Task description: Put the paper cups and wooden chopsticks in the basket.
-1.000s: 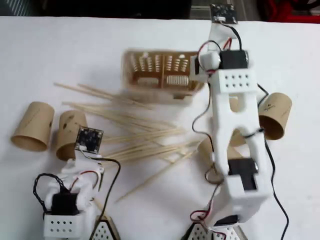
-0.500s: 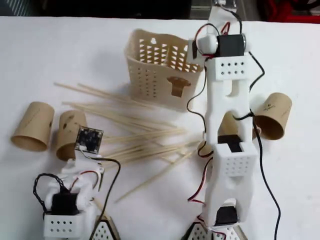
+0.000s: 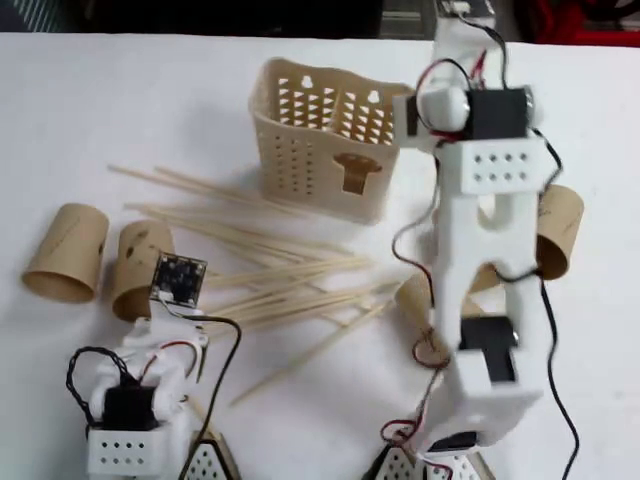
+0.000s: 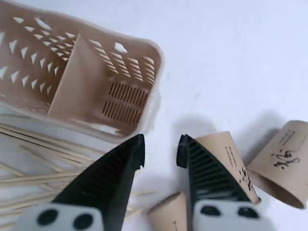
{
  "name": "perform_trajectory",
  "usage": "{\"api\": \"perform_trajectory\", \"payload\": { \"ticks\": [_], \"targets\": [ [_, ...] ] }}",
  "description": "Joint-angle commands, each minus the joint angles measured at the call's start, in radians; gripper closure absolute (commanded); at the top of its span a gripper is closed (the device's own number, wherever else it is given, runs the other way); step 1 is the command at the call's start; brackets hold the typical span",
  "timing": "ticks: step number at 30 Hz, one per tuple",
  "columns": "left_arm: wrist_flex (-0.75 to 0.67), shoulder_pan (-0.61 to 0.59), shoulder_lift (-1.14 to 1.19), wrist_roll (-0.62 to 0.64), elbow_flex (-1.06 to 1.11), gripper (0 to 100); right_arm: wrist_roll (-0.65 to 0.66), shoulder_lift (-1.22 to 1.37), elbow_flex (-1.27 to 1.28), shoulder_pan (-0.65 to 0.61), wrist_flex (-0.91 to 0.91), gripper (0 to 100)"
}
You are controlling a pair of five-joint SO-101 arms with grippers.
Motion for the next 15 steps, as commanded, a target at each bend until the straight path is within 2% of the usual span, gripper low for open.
{"api": "perform_trajectory", "payload": {
  "ticks": [1, 7, 15],
  "targets": [
    [0.005, 0.002, -0.004, 0.006, -0.005, 95, 0.008, -0.199, 0.146, 0.047, 0.005, 87.2],
    [0.005, 0.002, -0.004, 0.006, -0.005, 95, 0.006, -0.397, 0.434, 0.148, 0.004, 87.0],
    [0.005, 0.002, -0.004, 0.006, -0.005, 95, 0.008, -0.568, 0.876, 0.226, -0.087, 81.0]
  ]
}}
